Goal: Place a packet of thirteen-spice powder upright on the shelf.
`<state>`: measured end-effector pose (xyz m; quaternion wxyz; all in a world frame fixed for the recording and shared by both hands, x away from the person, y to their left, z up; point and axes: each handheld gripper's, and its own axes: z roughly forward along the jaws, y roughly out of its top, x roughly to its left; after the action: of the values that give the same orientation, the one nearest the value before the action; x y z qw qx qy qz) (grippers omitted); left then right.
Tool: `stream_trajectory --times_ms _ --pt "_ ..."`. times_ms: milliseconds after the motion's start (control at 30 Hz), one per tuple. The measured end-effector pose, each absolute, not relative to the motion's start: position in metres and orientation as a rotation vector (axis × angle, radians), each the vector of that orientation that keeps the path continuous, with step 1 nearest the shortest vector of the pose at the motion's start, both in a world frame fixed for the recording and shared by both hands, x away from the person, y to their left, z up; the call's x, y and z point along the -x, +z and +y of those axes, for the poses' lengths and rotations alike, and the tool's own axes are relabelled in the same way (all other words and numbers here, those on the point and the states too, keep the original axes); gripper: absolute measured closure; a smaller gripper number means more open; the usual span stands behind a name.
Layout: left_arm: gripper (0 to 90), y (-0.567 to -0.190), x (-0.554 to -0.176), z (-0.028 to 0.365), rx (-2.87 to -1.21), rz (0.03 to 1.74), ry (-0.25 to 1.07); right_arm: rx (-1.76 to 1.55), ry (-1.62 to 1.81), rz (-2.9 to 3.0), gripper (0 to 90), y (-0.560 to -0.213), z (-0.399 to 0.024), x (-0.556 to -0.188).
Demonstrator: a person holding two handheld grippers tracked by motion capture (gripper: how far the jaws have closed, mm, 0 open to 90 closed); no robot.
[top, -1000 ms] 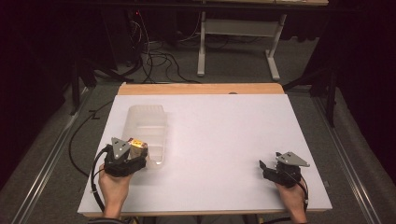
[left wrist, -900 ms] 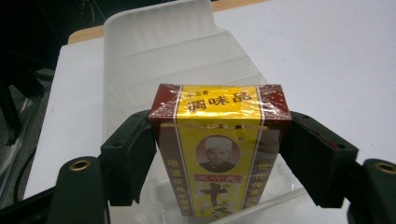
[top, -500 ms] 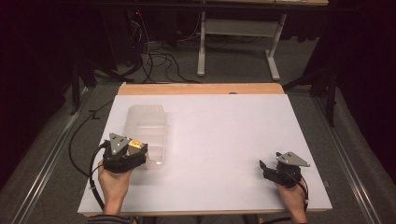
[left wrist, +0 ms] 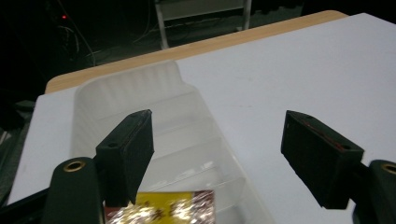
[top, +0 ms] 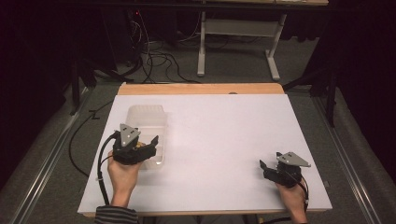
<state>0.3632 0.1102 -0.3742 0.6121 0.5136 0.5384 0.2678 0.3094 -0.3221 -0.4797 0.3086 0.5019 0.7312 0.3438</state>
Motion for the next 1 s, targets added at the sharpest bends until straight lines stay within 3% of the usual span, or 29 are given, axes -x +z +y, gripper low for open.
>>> stream_trajectory --times_ms 1000 --pt "27.2 -0.382 -0.362 0.049 -1.241 1.15 0.478 -1.341 0.923 1.934 26.8 -0.479 -0.324 -0.31"
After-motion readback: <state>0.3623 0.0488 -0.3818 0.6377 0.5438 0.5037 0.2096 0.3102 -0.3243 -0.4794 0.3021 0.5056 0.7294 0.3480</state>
